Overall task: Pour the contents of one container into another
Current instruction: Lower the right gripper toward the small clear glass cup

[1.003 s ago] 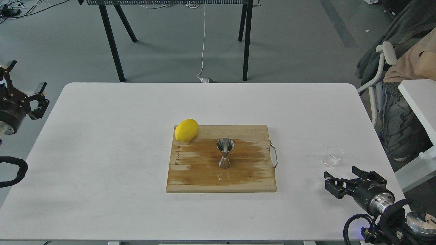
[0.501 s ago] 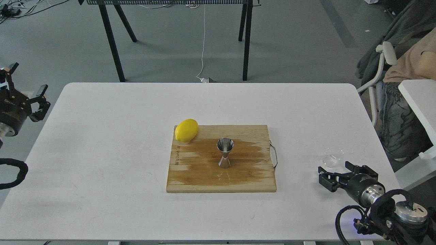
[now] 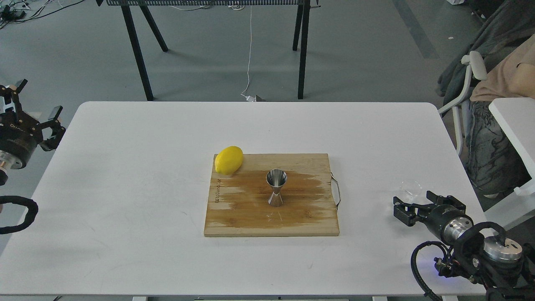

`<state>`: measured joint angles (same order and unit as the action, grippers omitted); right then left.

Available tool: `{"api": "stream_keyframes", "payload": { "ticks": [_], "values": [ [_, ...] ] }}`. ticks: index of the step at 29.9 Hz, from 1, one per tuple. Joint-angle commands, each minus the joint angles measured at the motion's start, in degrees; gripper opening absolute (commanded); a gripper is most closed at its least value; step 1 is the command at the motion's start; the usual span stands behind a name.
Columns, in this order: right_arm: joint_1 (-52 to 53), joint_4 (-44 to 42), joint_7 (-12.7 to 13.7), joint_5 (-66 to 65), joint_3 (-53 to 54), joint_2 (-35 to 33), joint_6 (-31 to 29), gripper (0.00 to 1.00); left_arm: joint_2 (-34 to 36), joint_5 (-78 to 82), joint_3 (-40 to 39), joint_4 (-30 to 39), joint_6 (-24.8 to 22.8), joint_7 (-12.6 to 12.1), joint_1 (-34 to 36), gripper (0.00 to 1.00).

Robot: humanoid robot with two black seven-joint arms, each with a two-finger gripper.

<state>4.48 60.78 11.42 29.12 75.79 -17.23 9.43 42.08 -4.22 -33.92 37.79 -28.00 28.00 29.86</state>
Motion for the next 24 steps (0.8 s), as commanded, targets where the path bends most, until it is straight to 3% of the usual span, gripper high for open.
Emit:
{"api": "stream_keyframes", "payload": {
  "ticks": [1,6,24],
  "values": [
    [0.87,-0.75,0.01,-0.55,-0.03,0.62,0.06,0.98,-0.07,0.00,0.00,0.00,0.00,0.00,-0.15,0.86],
    [1.32,-1.63,0.10,-1.79,-0.03,1.50,0.06,0.94,-0.07,0.09,0.08,0.00,0.00,0.00,-0.15,0.86],
    [1.32,-1.63,-0.08,-1.79,-1.52,1.50,-0.64,0.52,-0.16,0.09,0.08,-1.05,0.00,0.00,-0.24,0.86]
  ]
}}
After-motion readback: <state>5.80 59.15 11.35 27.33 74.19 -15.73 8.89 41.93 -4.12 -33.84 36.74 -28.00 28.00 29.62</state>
